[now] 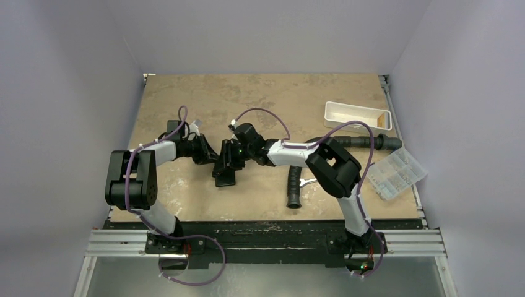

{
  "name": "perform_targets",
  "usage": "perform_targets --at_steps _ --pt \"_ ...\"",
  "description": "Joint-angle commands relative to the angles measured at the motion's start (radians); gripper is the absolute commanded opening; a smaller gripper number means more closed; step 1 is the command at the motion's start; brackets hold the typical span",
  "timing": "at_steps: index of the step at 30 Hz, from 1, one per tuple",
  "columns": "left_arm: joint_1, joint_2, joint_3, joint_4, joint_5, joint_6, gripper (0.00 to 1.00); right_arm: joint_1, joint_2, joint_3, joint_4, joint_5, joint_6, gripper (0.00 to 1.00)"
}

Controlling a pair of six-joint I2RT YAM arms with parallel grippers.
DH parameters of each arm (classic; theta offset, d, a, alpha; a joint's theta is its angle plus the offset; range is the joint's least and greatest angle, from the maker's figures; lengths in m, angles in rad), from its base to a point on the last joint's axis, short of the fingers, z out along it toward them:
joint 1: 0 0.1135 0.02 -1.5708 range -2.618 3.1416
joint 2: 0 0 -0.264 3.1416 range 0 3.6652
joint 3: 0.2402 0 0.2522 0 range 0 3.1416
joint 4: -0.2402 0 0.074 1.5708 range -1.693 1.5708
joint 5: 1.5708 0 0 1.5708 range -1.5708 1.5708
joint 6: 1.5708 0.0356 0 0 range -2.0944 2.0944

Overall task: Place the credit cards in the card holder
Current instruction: Close the card holder at the center of the board.

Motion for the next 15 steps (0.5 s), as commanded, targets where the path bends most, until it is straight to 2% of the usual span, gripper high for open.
perform_targets --at_steps 1,6,15 --pt "0.002 0.0 0.013 -0.008 -0.011 0.029 0.0 0.003 -0.041 -0.004 0.001 0.0 -0.017 0.42" --pt "0.003 -0.002 0.013 -0.008 -0.012 0.03 0.0 0.003 -0.033 -0.008 0.003 0.003 -0.009 0.37" --pt "0.003 0.001 0.013 -0.003 -0.006 0.028 0.0 0.0 -0.063 -0.052 0.006 0.014 -0.009 0.4"
